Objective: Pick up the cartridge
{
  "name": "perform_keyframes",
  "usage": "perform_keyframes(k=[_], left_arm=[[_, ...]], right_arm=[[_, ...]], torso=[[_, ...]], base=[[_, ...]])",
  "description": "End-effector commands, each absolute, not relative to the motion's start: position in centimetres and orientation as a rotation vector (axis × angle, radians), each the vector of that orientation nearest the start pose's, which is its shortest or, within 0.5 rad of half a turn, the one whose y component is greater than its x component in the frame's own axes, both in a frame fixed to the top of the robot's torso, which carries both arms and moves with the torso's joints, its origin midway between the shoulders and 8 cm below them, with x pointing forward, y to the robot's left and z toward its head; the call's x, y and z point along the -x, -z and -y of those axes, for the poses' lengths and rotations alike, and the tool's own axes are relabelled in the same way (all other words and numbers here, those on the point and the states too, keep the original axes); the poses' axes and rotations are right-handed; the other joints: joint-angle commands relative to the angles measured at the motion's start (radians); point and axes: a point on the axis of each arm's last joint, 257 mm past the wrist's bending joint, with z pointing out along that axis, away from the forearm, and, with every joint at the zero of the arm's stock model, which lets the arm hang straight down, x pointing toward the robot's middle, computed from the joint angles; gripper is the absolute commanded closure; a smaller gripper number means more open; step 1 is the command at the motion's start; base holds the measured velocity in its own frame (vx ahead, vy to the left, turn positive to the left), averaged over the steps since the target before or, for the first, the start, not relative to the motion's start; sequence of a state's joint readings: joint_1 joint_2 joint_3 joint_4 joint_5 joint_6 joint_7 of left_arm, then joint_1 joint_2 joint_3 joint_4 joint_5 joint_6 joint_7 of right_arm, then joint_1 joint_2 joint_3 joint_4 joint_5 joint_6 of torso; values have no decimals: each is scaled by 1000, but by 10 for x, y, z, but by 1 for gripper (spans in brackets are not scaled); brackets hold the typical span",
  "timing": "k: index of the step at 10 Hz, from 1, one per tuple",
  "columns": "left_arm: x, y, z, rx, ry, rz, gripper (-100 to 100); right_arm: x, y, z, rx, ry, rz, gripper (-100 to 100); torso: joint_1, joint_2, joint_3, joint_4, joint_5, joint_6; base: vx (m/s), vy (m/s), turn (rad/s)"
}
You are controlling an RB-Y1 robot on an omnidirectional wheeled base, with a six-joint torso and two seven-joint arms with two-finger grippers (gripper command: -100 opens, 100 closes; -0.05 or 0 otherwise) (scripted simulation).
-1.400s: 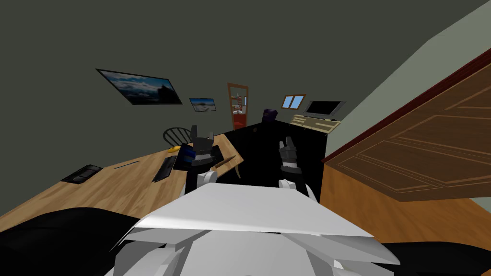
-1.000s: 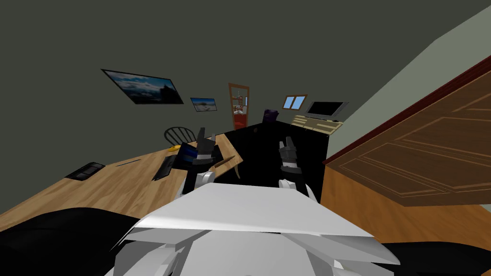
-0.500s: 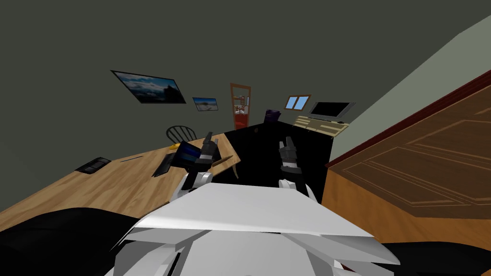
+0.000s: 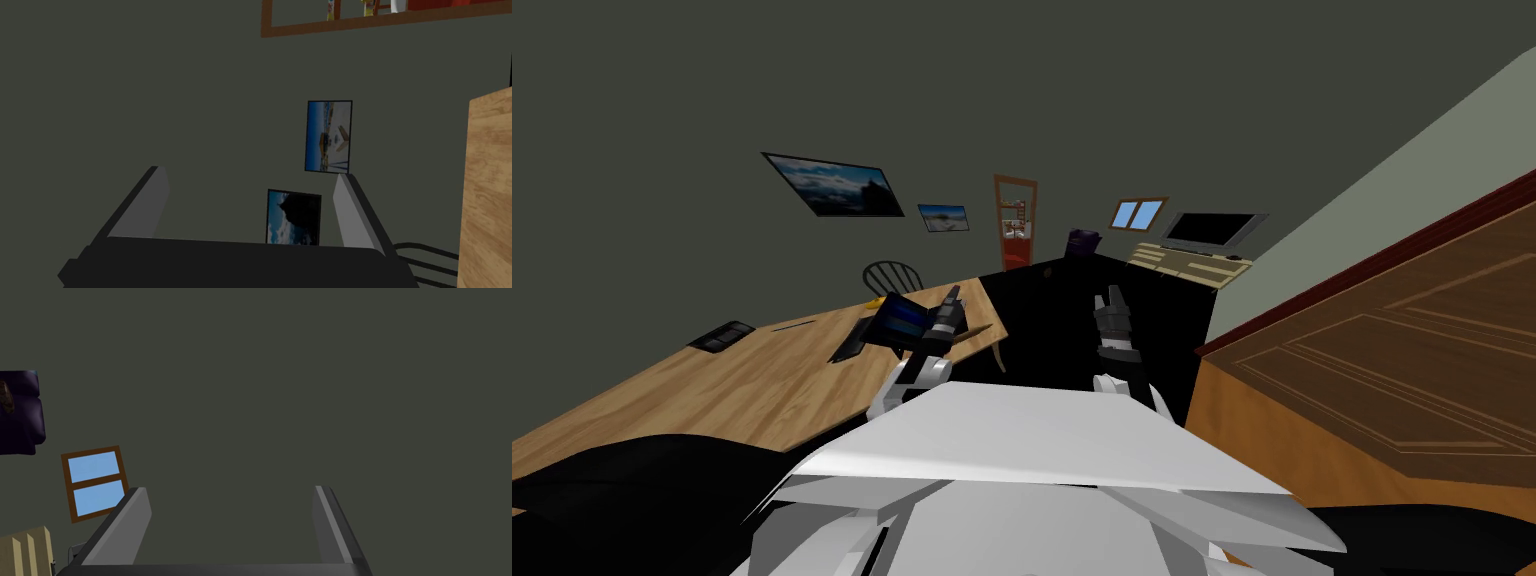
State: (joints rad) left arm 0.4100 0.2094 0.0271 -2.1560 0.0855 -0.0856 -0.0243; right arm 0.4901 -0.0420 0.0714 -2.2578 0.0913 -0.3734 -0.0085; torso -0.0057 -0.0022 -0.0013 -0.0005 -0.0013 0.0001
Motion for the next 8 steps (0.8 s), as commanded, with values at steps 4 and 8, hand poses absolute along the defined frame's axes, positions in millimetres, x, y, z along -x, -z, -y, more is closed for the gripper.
perform_keyframes(k=[4,8], left_arm=[[-432,133,-323,1008,1069,-1140,-100],[-436,176,-346,1121,981,-1216,-100]], right_arm=[[-373,10,245,-693,-1288,-799,0],[-373,10,245,-693,-1288,-799,0]], torso=[[2,1,1,0,0,0],[0,-1,0,0,0,0]], base=[[13,-68,31],[23,-76,29]])
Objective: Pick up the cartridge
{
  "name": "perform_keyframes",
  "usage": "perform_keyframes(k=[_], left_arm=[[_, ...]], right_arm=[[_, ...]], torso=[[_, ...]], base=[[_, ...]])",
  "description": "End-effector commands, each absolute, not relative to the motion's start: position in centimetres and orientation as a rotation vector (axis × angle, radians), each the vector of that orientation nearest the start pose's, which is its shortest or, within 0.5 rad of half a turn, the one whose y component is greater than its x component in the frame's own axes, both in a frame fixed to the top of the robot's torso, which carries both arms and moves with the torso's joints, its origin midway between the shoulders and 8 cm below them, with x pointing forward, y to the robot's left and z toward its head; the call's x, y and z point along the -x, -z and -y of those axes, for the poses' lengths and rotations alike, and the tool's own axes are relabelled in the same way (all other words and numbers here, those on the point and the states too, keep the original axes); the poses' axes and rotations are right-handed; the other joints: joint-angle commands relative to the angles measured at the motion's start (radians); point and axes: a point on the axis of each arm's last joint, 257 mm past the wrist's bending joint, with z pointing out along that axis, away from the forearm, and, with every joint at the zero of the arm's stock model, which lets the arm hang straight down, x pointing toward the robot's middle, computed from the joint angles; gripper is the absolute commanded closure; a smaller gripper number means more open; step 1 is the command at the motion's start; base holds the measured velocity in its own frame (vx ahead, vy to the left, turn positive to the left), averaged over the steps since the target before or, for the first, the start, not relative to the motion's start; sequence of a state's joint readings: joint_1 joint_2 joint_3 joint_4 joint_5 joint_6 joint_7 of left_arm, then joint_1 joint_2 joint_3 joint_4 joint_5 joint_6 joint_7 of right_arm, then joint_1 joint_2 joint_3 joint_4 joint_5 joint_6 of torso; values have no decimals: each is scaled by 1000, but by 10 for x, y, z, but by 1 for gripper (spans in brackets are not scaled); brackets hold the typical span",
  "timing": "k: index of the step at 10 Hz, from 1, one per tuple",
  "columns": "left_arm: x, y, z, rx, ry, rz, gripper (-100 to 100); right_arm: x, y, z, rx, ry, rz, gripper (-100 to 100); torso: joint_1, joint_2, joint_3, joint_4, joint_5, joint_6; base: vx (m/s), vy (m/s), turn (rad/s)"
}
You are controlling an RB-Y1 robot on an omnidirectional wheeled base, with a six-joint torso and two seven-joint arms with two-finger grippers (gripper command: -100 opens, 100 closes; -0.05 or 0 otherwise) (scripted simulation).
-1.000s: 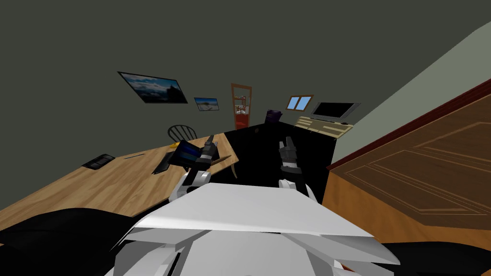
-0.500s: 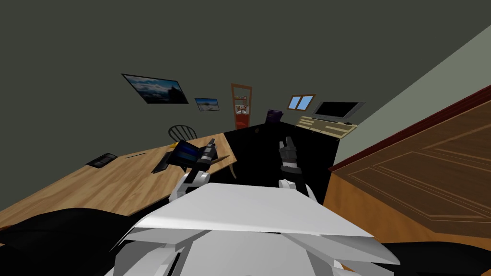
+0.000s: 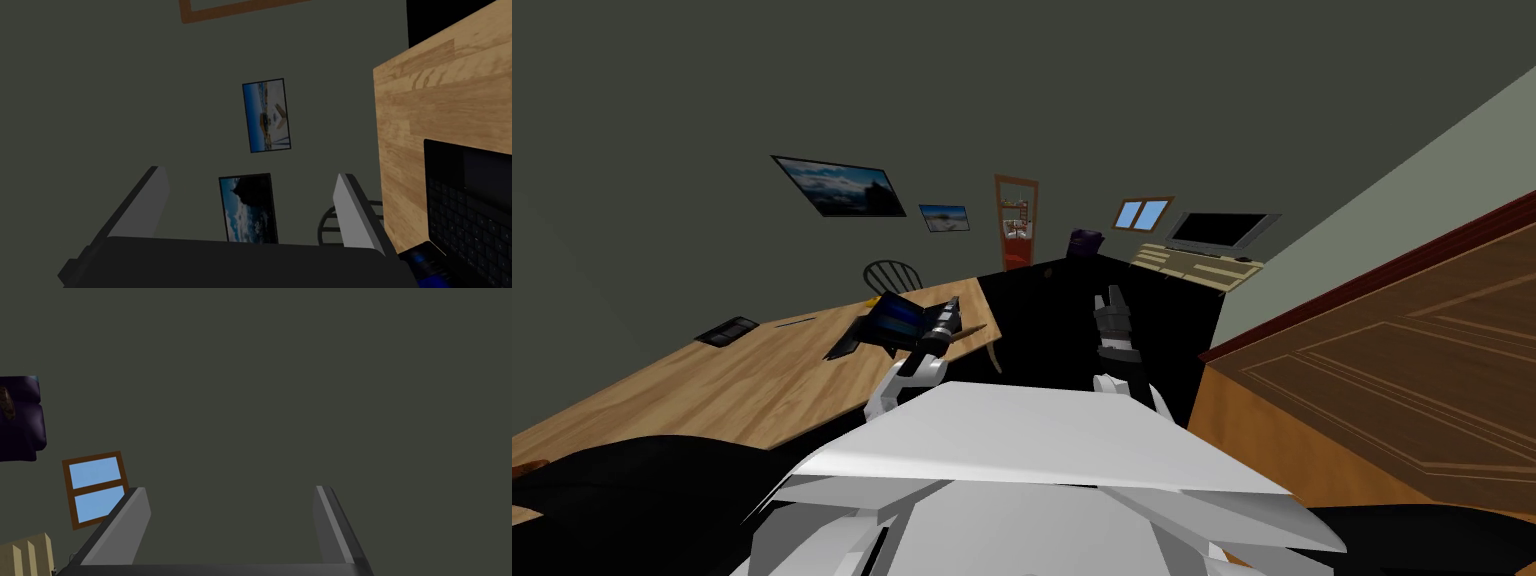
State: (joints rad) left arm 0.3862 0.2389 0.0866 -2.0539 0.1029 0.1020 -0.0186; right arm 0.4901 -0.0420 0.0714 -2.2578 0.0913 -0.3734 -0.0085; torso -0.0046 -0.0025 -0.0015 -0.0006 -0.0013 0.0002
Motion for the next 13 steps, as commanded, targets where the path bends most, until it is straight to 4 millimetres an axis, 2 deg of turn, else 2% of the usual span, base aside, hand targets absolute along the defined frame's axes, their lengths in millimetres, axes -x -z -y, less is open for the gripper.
perform_keyframes(k=[1,2,3,4,5,6,7,8,9,10,11,12,13], left_arm=[[-436,193,-358,1164,946,-1238,-100],[-436,197,-358,1176,938,-1248,-100],[-435,214,-370,1224,901,-1271,-100],[-435,217,-371,1234,895,-1278,-100],[-432,236,-383,1286,855,-1301,-100],[-432,238,-384,1293,850,-1307,-100],[-429,254,-396,1341,816,-1323,-100],[-428,259,-397,1355,806,-1333,-100],[-424,274,-409,1404,772,-1345,-100],[-422,279,-410,1420,761,-1356,-100],[-417,294,-422,1470,728,-1366,-100],[-415,299,-423,1485,716,-1377,-100],[-410,313,-435,1535,686,-1382,-100]], right_arm=[[-373,10,245,-693,-1288,-799,0],[-373,10,245,-693,-1288,-799,0],[-373,10,245,-693,-1288,-799,0],[-373,10,245,-693,-1288,-799,0],[-373,10,245,-693,-1288,-799,0],[-373,10,245,-693,-1288,-799,0],[-373,10,245,-693,-1288,-799,0],[-373,10,245,-693,-1288,-799,0],[-373,10,245,-693,-1288,-799,0],[-373,10,245,-693,-1288,-799,0],[-373,10,245,-693,-1288,-799,0],[-373,10,245,-693,-1288,-799,0],[-373,10,245,-693,-1288,-799,0]], torso=[[0,0,0,0,0,0],[0,0,0,0,0,0],[1,1,0,0,0,0],[1,0,0,0,0,0],[2,0,0,0,0,0],[1,0,0,0,0,0],[2,0,0,0,0,0],[2,0,0,0,1,0],[2,0,0,0,1,0],[3,0,0,0,1,0],[3,0,0,0,1,0],[3,0,0,0,1,0],[3,0,0,0,1,0]], base=[[19,-79,9],[15,-60,15],[24,-59,7],[23,-48,8],[29,-57,1],[25,-44,4],[28,-47,-8],[22,-41,-1],[26,-35,-15],[27,-31,-7],[31,-36,-22],[25,-31,-13],[38,-38,-43]])
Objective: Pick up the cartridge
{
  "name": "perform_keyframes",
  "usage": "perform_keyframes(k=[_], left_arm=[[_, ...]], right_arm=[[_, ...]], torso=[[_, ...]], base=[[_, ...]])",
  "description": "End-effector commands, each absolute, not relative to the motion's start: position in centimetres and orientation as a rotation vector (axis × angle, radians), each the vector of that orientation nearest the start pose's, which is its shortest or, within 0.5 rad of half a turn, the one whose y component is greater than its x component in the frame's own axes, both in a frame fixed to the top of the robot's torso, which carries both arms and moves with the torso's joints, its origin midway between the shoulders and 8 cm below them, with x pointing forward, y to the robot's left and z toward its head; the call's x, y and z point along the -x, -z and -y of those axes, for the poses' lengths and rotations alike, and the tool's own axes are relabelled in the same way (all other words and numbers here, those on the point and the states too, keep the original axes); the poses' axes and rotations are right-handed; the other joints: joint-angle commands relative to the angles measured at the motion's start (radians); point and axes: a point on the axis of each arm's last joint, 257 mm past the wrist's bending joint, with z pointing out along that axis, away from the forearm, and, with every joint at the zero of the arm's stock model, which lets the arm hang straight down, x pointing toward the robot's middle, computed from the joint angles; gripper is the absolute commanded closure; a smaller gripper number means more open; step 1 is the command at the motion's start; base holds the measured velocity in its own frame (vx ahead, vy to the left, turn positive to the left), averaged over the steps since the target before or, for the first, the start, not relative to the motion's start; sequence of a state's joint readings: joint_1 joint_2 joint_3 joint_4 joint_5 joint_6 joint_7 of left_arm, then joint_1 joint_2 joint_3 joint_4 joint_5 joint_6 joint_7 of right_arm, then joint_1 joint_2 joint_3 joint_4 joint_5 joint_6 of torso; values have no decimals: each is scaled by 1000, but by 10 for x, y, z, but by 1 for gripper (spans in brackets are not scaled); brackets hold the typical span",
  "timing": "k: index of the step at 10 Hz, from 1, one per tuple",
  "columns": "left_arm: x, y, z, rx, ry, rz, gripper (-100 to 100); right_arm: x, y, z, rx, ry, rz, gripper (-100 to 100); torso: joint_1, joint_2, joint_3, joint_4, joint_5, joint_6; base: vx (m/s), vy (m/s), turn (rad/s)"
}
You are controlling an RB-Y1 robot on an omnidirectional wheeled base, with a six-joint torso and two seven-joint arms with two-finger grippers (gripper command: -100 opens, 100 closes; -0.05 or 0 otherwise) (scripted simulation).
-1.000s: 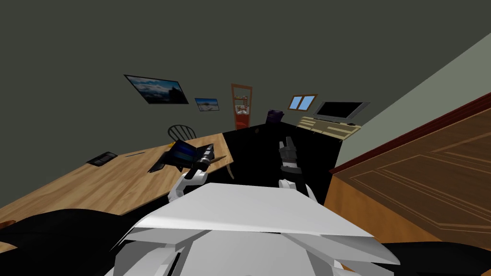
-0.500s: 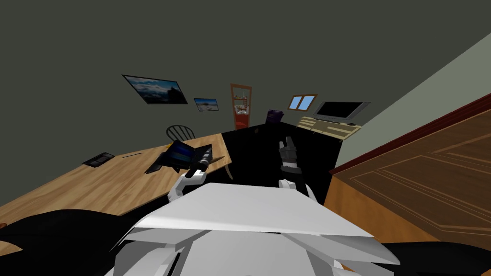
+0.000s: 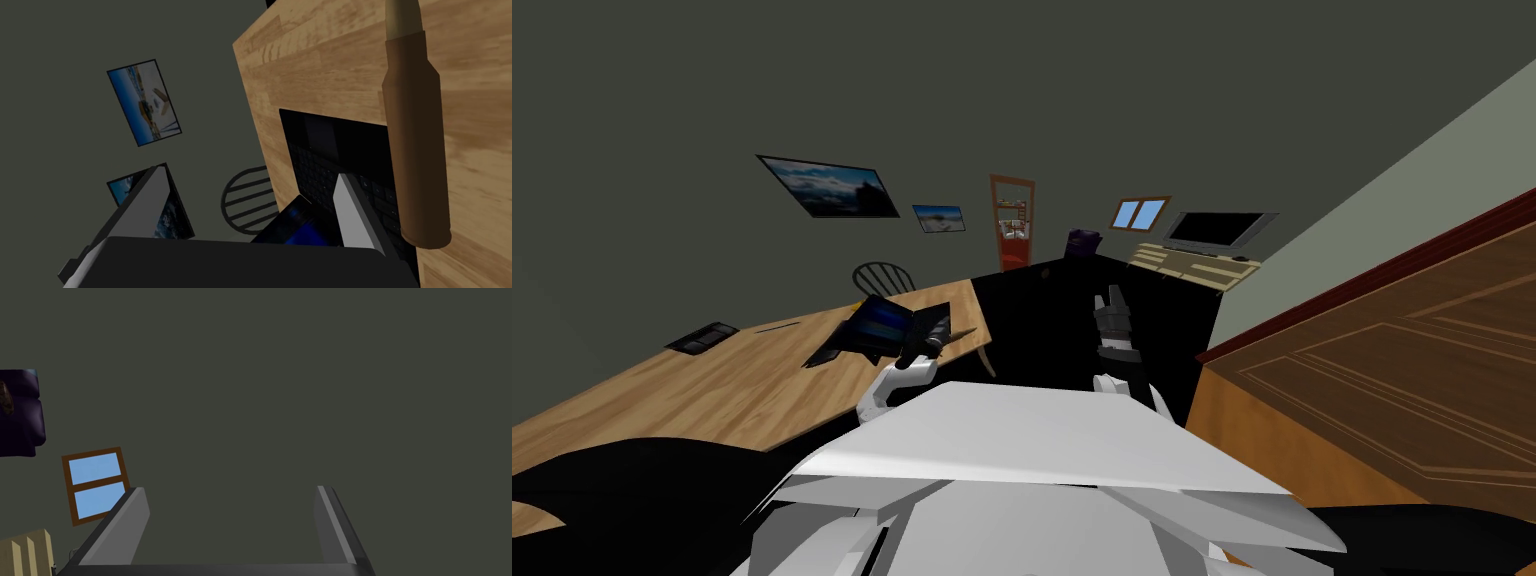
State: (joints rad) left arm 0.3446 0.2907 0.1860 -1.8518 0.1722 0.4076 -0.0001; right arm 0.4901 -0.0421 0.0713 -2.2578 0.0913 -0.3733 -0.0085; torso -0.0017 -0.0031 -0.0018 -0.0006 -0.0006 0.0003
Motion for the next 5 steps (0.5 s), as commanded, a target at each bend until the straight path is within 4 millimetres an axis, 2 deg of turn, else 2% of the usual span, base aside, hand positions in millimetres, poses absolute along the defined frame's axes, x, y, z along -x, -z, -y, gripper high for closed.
perform_keyframes(k=[1,2,4,5], left_arm=[[-407,318,-435,1552,673,-1393,-100],[-401,331,-447,1601,644,-1395,-100],[-398,336,-447,1620,630,-1407,-100],[-389,351,-458,1681,593,-1413,-100]], right_arm=[[-373,10,245,-693,-1288,-799,0],[-373,10,245,-693,-1288,-799,0],[-373,10,245,-693,-1288,-799,0],[-373,10,245,-693,-1288,-799,0]], torso=[[0,0,0,0,0,0],[0,0,0,0,0,0],[1,0,0,0,0,0],[2,1,1,0,0,0]], base=[[32,-28,-11],[42,-28,-30],[23,-12,-12],[21,-9,-42]])
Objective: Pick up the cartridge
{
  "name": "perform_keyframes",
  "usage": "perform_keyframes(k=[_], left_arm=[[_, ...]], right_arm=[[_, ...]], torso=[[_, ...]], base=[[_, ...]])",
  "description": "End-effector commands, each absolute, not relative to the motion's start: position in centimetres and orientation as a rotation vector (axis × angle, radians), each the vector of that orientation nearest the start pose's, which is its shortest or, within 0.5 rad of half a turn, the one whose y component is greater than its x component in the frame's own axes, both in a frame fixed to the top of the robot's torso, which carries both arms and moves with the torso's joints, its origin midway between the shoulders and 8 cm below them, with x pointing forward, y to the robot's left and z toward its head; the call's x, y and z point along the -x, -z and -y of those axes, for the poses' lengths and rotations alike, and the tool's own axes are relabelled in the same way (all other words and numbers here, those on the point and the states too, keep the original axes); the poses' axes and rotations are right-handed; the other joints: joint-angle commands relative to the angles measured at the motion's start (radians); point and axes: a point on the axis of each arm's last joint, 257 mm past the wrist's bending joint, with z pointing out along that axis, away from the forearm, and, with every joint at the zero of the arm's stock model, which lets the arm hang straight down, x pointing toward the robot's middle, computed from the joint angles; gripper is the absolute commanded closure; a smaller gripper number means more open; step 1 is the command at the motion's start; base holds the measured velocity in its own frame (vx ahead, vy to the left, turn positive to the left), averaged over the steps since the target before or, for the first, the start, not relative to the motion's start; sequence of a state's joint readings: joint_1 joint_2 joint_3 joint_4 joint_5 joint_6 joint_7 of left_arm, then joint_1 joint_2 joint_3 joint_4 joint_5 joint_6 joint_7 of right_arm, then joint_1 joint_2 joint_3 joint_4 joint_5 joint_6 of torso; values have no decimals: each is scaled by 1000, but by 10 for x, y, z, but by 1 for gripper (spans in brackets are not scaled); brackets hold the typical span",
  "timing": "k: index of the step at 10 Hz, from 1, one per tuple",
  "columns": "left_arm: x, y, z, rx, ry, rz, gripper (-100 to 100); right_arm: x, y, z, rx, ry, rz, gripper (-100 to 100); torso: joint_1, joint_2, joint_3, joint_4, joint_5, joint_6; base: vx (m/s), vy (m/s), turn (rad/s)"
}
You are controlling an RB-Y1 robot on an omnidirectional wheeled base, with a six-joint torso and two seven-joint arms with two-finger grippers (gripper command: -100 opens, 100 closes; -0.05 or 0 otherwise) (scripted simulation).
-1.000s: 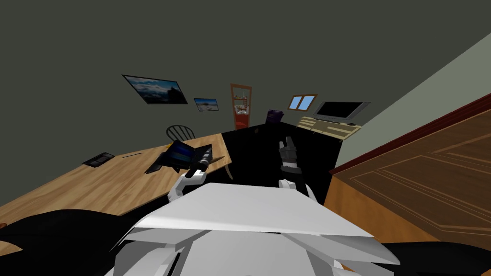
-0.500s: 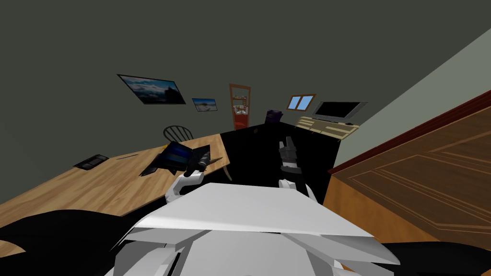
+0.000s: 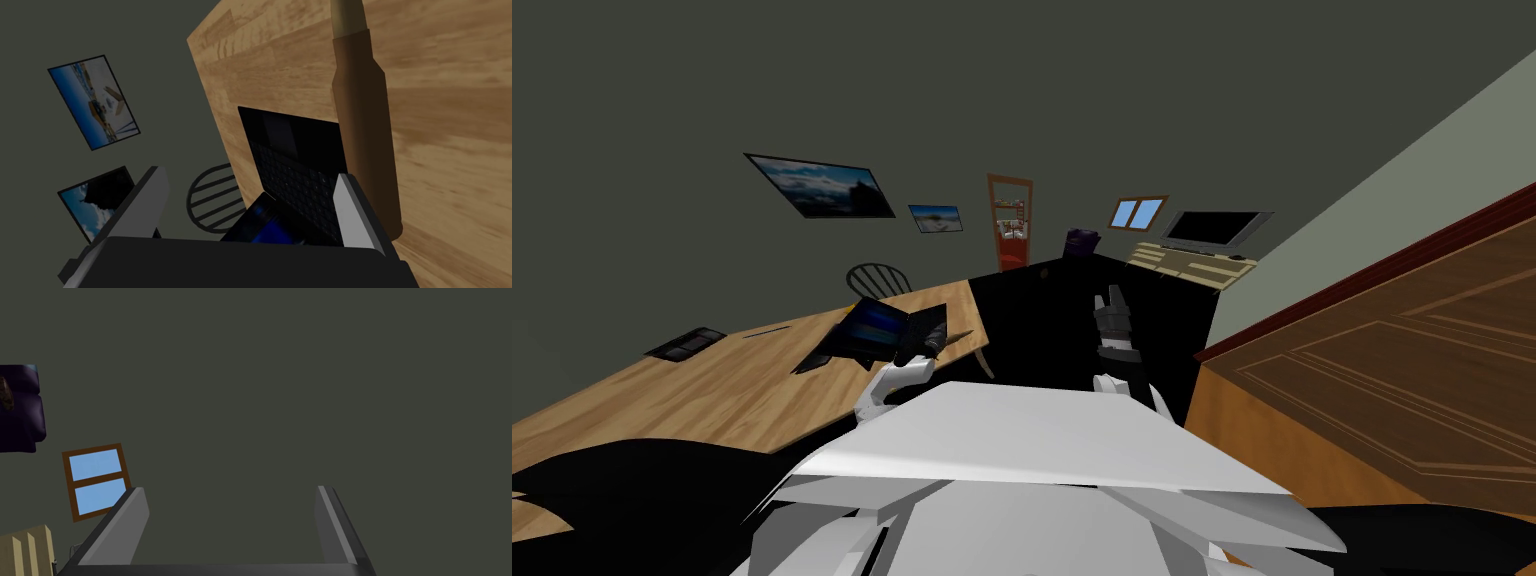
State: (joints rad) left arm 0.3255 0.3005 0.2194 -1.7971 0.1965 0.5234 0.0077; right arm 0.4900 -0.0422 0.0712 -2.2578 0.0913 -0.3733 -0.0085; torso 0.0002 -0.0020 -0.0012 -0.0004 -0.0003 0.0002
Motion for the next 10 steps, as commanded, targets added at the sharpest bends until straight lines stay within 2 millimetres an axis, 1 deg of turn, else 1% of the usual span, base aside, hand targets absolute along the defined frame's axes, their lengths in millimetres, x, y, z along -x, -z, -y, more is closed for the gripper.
perform_keyframes(k=[1,2,3,4,5,7,8,9,10], left_arm=[[-388,353,-458,1687,589,-1417,-100],[-379,367,-469,1751,552,-1421,-100],[-378,368,-469,1754,549,-1423,-100],[-369,381,-479,1814,517,-1423,-100],[-368,382,-479,1820,512,-1427,-100],[-349,404,-497,1934,454,-1417,-100],[-346,407,-496,1949,441,-1425,-100],[-335,417,-504,2006,412,-1419,-100],[-334,417,-503,2010,409,-1422,-100]], right_arm=[[-373,10,245,-693,-1288,-799,0],[-373,10,245,-693,-1288,-799,0],[-373,10,245,-693,-1288,-799,0],[-373,10,245,-693,-1288,-799,0],[-373,10,245,-693,-1288,-799,0],[-373,10,245,-693,-1288,-799,0],[-373,10,245,-693,-1288,-799,0],[-373,10,245,-693,-1288,-799,0],[-373,10,245,-693,-1288,-799,0]], torso=[[0,0,0,0,0,0],[0,0,0,0,0,0],[0,-2,-1,0,0,0],[0,-1,-1,0,0,0],[0,-1,-1,0,0,0],[1,-2,-1,0,0,0],[1,-3,-2,-1,0,0],[1,-3,-2,-1,0,0],[1,-2,-1,-1,0,0]], base=[[26,-9,-30],[48,-11,-49],[44,-4,-30],[39,-3,-64],[39,1,-31],[69,7,-99],[57,8,-20],[49,7,-55],[32,9,-31]])
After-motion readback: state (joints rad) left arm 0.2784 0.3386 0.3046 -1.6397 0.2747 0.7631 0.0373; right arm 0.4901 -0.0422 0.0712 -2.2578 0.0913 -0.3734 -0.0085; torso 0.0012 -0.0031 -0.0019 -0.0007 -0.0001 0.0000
